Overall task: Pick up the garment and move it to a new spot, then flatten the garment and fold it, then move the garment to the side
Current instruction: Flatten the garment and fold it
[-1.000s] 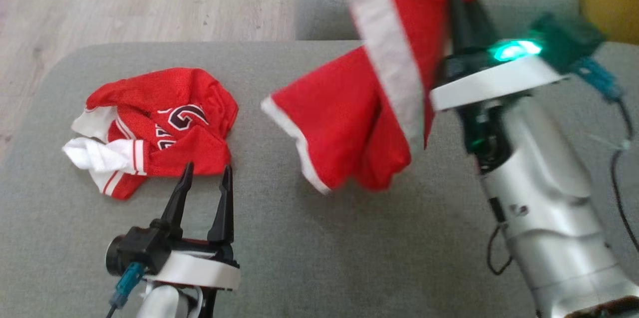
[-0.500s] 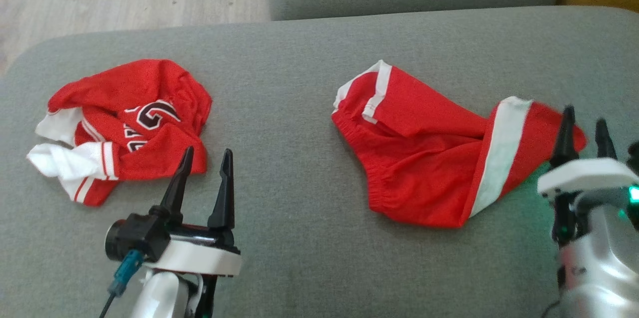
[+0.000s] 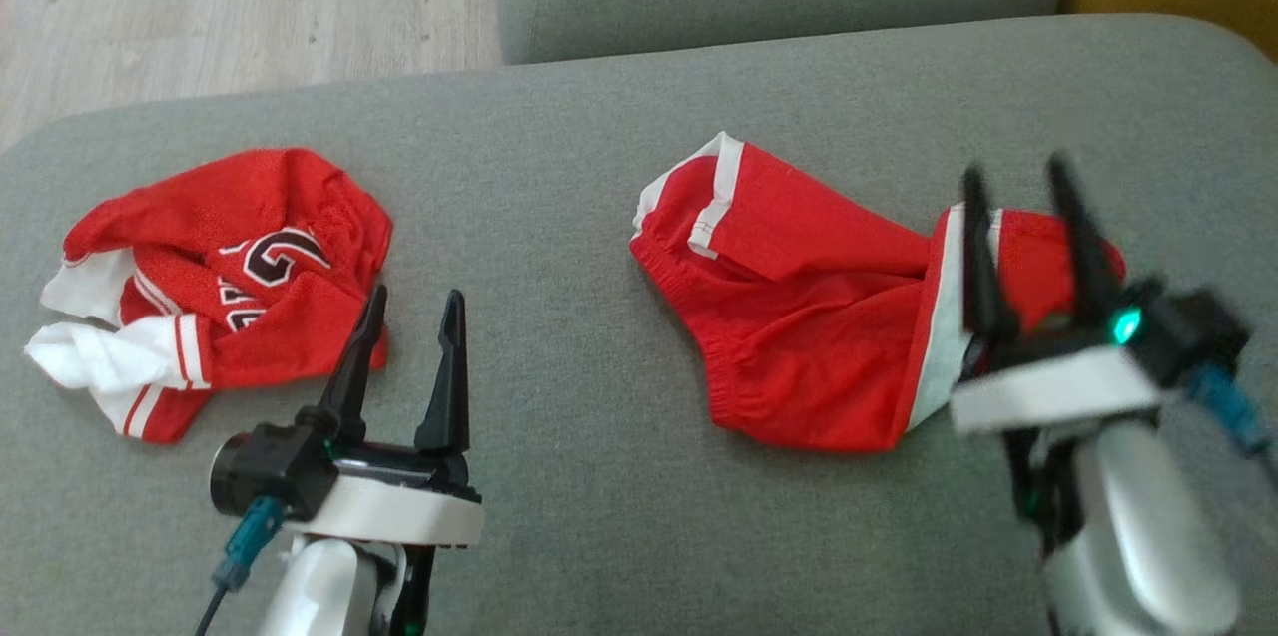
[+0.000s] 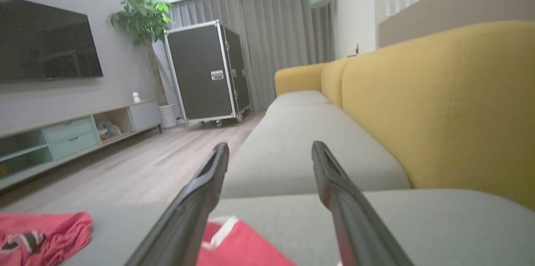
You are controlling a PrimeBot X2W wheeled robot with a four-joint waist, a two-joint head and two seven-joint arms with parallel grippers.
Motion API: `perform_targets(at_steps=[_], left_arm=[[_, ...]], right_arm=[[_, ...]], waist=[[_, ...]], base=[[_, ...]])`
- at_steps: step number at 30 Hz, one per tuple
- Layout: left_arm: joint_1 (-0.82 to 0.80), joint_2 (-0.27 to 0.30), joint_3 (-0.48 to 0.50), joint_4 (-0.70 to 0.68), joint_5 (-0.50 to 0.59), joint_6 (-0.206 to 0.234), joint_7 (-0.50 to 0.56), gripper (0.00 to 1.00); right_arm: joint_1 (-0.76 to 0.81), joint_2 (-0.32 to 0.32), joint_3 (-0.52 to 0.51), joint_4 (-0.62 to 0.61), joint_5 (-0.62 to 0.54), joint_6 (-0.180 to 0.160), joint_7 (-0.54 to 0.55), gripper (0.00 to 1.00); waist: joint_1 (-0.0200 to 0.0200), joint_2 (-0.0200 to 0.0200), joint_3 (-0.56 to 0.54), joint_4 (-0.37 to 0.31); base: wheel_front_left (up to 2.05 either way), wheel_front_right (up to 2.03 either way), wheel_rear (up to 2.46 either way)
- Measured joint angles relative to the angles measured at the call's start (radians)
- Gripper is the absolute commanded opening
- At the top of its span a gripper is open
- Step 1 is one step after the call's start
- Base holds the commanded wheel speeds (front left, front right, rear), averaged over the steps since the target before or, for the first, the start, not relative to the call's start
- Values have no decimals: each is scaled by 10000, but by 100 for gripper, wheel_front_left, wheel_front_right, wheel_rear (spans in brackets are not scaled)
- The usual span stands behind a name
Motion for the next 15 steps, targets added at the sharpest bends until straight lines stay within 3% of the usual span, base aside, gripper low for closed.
perform_targets(at_steps=[6,15], left_arm=[[18,0,-33,-8,-100,0,0,100],[106,0,-209,-8,-240,0,0,100]], right_arm=[[1549,8,765,-150,-86,0,2,100],[1350,12,1204,385,-786,0,2,100]], waist=[[0,0,-165,17],[0,0,-71,367]], base=[[0,0,0],[0,0,0]])
